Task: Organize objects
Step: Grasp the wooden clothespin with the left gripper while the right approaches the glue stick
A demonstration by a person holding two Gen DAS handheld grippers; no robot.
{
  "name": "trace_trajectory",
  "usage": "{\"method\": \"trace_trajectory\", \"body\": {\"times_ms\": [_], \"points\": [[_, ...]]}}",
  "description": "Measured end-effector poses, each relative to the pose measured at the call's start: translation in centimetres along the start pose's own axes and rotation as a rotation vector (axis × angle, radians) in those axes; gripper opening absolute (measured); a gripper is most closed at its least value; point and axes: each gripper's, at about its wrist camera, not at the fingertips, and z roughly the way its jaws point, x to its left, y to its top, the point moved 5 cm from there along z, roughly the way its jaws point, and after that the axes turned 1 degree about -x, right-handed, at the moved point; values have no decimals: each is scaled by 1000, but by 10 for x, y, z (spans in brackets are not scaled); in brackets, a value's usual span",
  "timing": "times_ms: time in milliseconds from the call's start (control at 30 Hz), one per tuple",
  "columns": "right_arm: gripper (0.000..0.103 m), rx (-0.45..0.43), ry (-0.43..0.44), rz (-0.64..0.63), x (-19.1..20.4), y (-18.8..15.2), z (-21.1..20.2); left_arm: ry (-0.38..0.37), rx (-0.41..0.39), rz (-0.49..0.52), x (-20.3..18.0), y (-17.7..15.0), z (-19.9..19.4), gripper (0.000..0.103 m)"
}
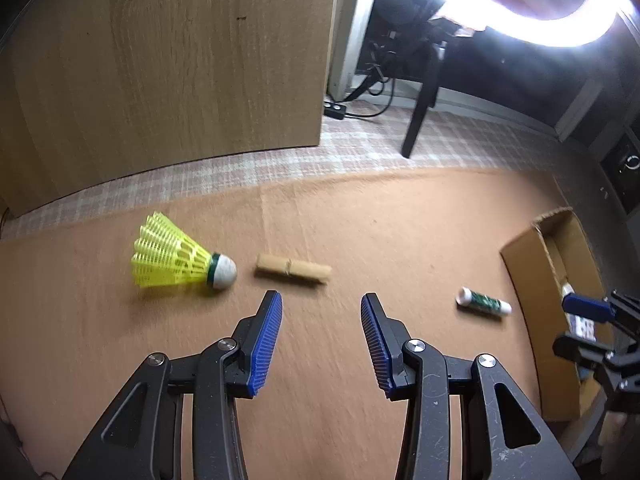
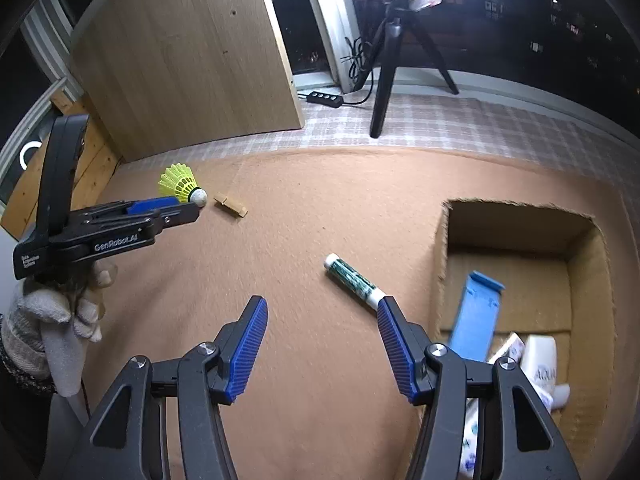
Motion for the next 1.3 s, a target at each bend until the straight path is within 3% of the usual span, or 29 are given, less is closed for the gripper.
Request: {"method": "trace_trajectory", "body": {"times_ms": [500, 767, 933, 1133, 1300], "points": [[53, 110, -59, -27, -1, 24, 70, 57, 28, -10, 18, 33, 56, 45], [53, 113, -114, -60, -3, 28, 80, 73, 58, -29, 30, 43, 82, 45], [53, 117, -88, -35, -6, 33, 81, 74, 87, 18, 25, 40, 93, 45], [53, 214, -131, -136, 9, 27, 101, 73, 115, 65, 17, 34, 99, 44], [53, 304, -110, -138, 14, 14, 113, 58, 131, 115, 11, 25, 96, 44]]}}
